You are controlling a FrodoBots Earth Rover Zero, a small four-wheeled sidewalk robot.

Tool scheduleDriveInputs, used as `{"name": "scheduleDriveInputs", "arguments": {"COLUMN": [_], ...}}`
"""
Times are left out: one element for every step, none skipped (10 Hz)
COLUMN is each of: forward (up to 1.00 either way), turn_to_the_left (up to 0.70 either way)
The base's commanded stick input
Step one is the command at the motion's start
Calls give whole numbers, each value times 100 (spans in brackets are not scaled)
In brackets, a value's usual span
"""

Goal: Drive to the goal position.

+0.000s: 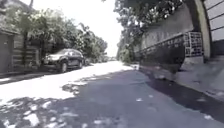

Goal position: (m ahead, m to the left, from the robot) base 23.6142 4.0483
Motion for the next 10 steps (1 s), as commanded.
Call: {"name": "scheduleDriveInputs", "arguments": {"forward": [100,100,100,100,100,100,100,100,100,100], "turn_to_the_left": [-39,-39,-14,1,1,1,1,1,1,1]}}
